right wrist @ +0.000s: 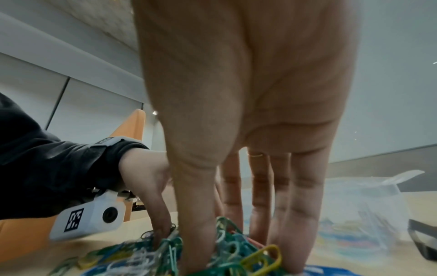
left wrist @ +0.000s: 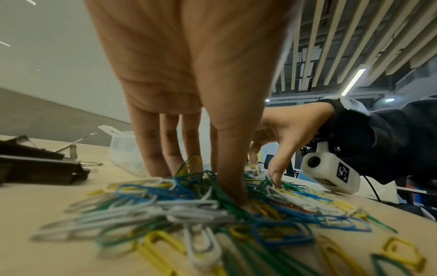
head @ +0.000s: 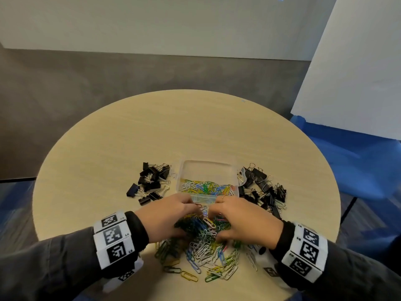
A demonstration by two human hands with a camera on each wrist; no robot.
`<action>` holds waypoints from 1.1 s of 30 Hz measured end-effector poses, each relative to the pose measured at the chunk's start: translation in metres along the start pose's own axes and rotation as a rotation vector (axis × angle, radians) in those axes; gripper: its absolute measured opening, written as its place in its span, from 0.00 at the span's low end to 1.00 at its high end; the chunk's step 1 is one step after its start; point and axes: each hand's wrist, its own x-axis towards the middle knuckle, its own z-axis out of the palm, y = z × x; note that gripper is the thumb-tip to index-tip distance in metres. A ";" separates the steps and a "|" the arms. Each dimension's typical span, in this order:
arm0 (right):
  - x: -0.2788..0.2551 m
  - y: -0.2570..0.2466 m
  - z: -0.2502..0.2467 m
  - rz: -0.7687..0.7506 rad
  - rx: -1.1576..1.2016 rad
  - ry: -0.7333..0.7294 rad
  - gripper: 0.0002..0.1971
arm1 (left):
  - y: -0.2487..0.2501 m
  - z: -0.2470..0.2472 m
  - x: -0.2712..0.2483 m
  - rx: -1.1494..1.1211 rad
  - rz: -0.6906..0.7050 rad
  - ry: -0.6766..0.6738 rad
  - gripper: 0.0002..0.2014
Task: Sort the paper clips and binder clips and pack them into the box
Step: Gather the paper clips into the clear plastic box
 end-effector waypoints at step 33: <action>-0.009 0.016 -0.035 0.152 -0.010 0.190 0.09 | -0.006 -0.057 0.029 -0.236 -0.049 0.286 0.07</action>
